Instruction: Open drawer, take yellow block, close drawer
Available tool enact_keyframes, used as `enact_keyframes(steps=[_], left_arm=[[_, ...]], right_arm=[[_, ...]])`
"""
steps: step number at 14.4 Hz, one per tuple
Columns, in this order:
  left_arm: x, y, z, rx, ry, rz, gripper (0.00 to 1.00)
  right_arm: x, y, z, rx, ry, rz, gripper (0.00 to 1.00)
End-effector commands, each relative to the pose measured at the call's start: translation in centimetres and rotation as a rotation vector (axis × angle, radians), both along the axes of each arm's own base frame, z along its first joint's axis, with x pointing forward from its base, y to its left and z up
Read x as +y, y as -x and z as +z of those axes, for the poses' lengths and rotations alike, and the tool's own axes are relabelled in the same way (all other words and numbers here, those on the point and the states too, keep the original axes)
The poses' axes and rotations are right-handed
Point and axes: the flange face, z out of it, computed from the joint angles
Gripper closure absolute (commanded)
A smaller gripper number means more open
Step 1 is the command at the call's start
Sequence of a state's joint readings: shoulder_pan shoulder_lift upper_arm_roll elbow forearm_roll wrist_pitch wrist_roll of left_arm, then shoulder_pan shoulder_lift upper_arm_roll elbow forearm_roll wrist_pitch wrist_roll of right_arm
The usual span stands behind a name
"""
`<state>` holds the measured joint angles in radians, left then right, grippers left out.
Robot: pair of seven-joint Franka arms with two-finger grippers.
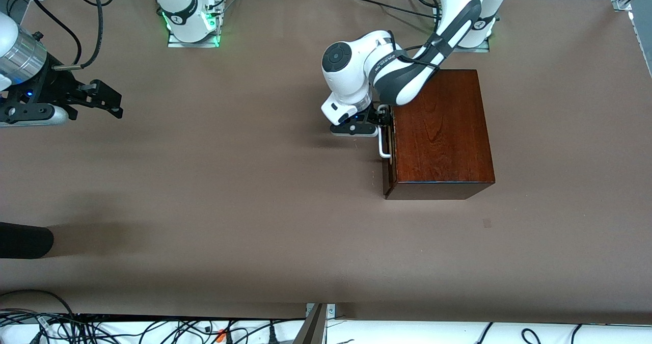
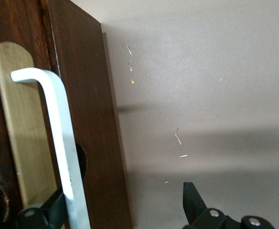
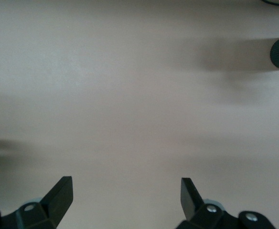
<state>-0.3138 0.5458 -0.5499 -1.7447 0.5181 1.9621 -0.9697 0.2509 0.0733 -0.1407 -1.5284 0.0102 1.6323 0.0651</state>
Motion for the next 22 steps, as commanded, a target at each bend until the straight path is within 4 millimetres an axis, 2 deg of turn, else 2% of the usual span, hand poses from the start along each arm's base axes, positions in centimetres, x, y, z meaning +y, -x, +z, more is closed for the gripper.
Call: enact_keyframes(steps=[1,7,17,22], left_arm=[[-1.1,-0.8,0.4,-0.033,0.011,0.011,0.0],[-2.6,-1.0,0.0,-0.032,0.035,0.028,0.0],[-5.0,0.7,-0.7,-0.02,0.051,0.034,0.0],[-7.3,0.4,-0.1,-0.033,0.093,0.048,0.0]], right_arm=[[-0.2,0.0,0.3,0.006,-0.017,-0.01,0.0],[-0.2,0.0,0.3,0.005,-0.017,-0.012,0.0],[-0.5,0.0,0.2,0.008,-0.016,-0.016,0.0],[-1.0,-0.1,0.2,0.007,-0.015,-0.025,0.0]])
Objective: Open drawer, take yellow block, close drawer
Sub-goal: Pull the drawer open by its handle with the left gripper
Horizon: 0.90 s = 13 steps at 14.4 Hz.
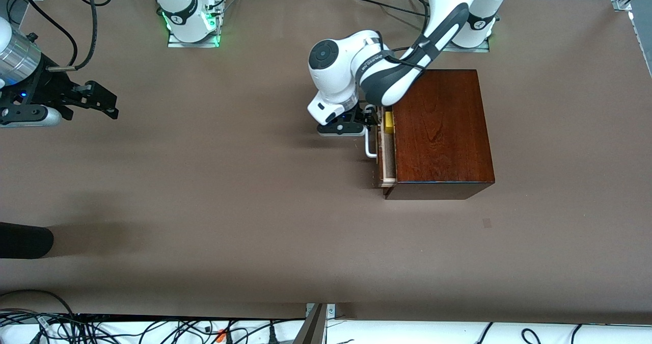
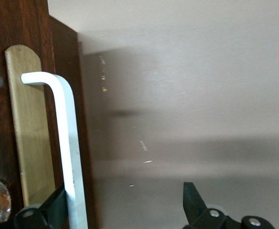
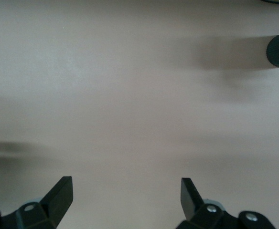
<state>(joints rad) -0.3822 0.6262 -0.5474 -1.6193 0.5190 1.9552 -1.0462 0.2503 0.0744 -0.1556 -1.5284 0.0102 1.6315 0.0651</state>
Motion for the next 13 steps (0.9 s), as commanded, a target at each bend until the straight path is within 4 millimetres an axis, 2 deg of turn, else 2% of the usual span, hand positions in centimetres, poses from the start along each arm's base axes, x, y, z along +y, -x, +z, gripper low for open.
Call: enact_keyframes(steps=[1,7,8,13], left_arm=[[-3.0,0.4,-0.3,-0.011,0.04,0.005,0.0],[-4.0,0.7,0.1,0.0,0.061,0.009,0.0],[-4.4,1.2,0.1,0.0,0.061,0.0,0.0],[-5.8,1.2,0.3,-0.002,0.085,0.004,0.0]], right_arm=[[-0.1,0.0,0.3,0.006,-0.017,-0.008,0.0],[-0.1,0.0,0.3,0.006,-0.017,-0.01,0.0],[-0.1,0.0,0.3,0.006,-0.017,-0.01,0.0],[-0.1,0.0,0.2,0.007,-0.016,-0.01,0.0]])
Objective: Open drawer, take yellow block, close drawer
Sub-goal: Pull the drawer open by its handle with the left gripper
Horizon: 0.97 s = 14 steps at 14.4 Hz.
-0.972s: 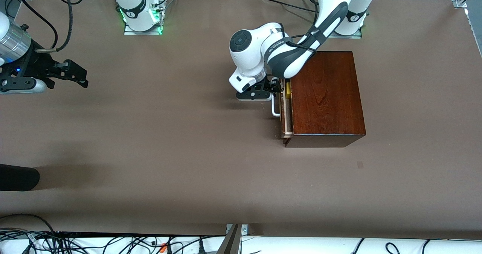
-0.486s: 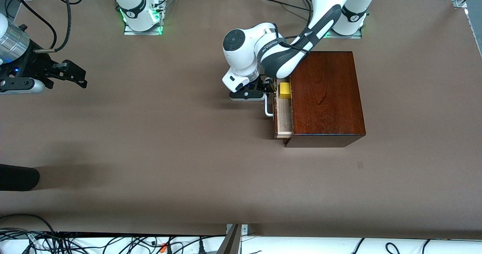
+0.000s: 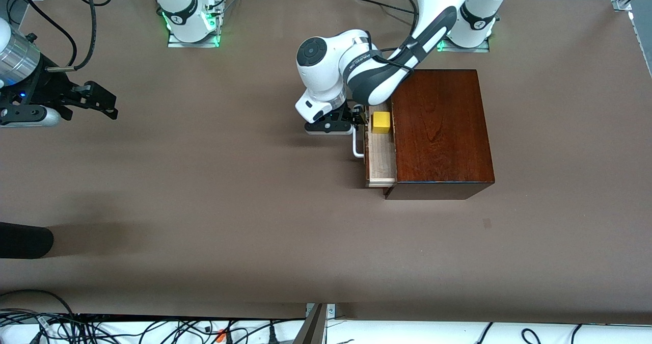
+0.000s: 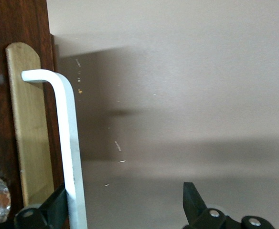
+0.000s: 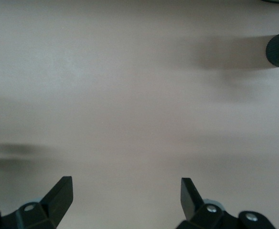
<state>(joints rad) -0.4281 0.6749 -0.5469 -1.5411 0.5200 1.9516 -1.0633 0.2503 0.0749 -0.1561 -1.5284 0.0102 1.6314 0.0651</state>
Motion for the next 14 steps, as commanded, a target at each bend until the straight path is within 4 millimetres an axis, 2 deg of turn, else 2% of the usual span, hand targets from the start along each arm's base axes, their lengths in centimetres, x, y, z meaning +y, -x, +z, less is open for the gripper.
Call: enact_keyframes(steps=[1,5,14], left_arm=[[-3.1,0.9,-0.1,0.007,0.051,0.011,0.0],[-4.1,1.9,0.1,0.004,0.056,-0.005,0.0],[-6.8,2.5,1.3,-0.016,0.104,0.012,0.0]], right_arm=[[-0.1,0.0,0.2,0.007,-0.017,-0.009,0.0],[-0.2,0.0,0.2,0.007,-0.017,-0.009,0.0],[-0.4,0.0,0.2,0.006,-0.016,-0.013,0.0]])
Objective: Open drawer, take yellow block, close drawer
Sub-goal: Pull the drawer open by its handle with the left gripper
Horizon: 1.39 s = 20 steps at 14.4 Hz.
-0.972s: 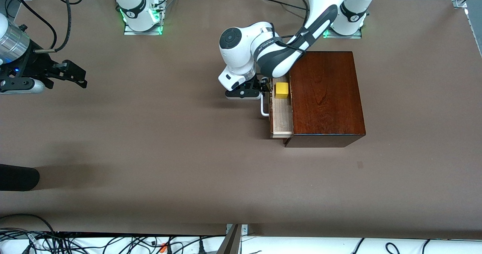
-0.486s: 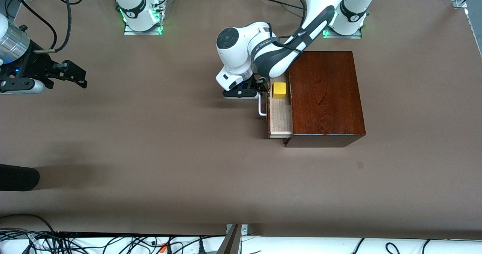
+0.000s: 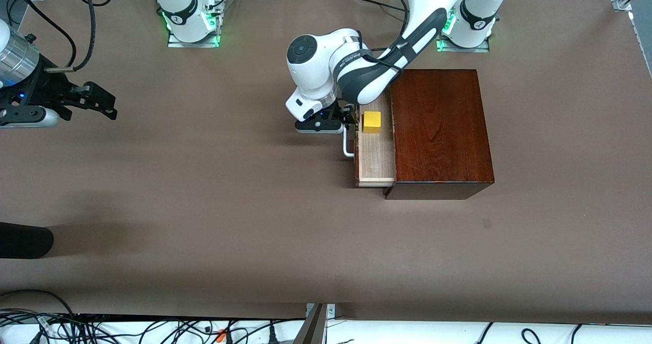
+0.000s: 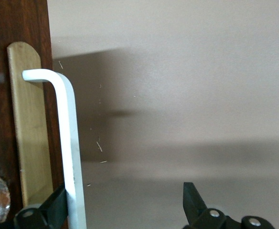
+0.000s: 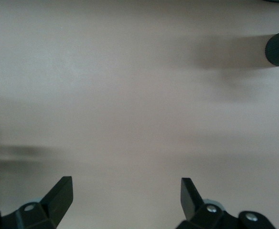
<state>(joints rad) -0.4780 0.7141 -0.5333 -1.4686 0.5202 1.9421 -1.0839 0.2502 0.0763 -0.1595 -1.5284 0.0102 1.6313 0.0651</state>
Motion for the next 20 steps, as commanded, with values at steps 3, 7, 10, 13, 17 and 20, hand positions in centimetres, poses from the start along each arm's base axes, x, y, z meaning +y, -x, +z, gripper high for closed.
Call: enact_keyframes(steps=[3,7,10,13,17,20], left_arm=[[-5.3,2.9,1.3,-0.001,0.091,-0.003,0.0],[-6.0,3.5,1.1,0.011,0.115,-0.005,0.0],[-6.7,3.3,1.2,0.009,0.136,-0.001,0.0],[-7.4,3.0,1.2,0.008,0.151,0.009,0.0],[-6.5,1.9,2.4,-0.003,0.149,0.015,0.0],[-3.6,-0.4,4.0,0.029,0.105,0.043,0.0]], right_arm=[[-0.2,0.0,0.2,0.007,-0.017,-0.009,0.0],[-0.2,0.0,0.3,0.005,-0.015,-0.009,0.0],[-0.2,0.0,0.3,0.005,-0.017,-0.009,0.0],[-0.1,0.0,0.3,0.005,-0.015,-0.008,0.0],[-0.1,0.0,0.3,0.005,-0.015,-0.007,0.0],[-0.1,0.0,0.3,0.005,-0.015,-0.007,0.0]])
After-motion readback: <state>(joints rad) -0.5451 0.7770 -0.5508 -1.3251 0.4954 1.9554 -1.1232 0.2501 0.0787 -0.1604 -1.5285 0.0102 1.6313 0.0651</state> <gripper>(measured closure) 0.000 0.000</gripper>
